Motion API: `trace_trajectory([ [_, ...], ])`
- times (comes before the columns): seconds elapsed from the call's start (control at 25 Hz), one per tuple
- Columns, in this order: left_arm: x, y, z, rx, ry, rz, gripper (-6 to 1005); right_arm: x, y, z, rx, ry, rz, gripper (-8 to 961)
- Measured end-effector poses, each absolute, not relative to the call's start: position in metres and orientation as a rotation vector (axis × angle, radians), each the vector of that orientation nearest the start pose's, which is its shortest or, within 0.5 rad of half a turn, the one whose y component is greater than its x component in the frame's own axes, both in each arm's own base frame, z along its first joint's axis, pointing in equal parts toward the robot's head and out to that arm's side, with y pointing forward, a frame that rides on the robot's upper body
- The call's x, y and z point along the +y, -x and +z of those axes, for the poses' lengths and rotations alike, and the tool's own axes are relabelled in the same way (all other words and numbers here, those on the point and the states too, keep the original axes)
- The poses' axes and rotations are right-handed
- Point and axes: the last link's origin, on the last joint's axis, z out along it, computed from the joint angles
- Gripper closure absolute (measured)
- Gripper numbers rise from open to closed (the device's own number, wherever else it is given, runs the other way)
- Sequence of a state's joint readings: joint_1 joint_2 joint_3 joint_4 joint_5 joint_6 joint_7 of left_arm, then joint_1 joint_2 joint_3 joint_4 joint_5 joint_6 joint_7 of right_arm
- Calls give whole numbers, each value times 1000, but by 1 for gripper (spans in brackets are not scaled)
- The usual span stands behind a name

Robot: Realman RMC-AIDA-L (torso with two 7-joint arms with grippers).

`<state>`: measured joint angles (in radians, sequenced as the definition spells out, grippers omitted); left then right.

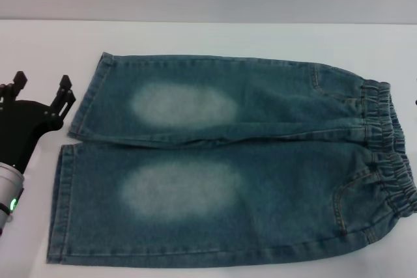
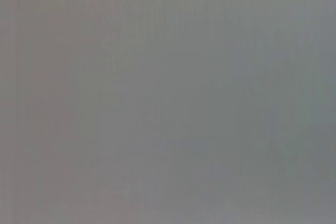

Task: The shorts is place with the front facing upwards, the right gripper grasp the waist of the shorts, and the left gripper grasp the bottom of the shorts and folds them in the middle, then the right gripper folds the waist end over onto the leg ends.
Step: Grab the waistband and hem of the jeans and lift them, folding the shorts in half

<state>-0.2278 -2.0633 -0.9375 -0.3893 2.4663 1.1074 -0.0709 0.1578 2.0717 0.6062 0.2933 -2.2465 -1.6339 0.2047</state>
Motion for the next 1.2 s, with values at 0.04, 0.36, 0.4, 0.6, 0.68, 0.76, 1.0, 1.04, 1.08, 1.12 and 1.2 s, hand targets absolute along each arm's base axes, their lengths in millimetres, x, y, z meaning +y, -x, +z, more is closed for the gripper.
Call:
trace_trajectory([
  [0.04,291,331,-29,-597,1620,-715,192,225,-312,-11,442,1513,1069,130],
  [0.36,297,312,-38,-586,1695,-769,194,249,-305,-17,591,1624,1044,131],
  [0.4,297,312,-38,-586,1695,-769,194,255,-301,-16,614,1653,1041,131],
  [0.6,307,293,-37,-734,1776,-726,195,279,-283,1,743,1734,1004,131],
  [0.68,312,284,-33,-783,1815,-688,196,290,-268,6,813,1773,971,132],
  [0.76,317,274,-27,-827,1840,-651,196,297,-253,11,841,1818,935,132],
  [1.0,317,252,-8,-919,1905,-465,197,300,-204,27,852,1898,869,132],
  [1.04,318,247,-4,-929,1918,-422,198,301,-198,28,880,1911,833,132],
  [1.08,317,244,-1,-939,1932,-380,198,302,-193,29,916,1922,798,133],
  [1.12,317,244,-1,-939,1932,-380,198,304,-191,29,964,1927,755,133],
  [1.2,317,237,4,-950,1948,-320,198,307,-191,30,1089,1920,659,133],
])
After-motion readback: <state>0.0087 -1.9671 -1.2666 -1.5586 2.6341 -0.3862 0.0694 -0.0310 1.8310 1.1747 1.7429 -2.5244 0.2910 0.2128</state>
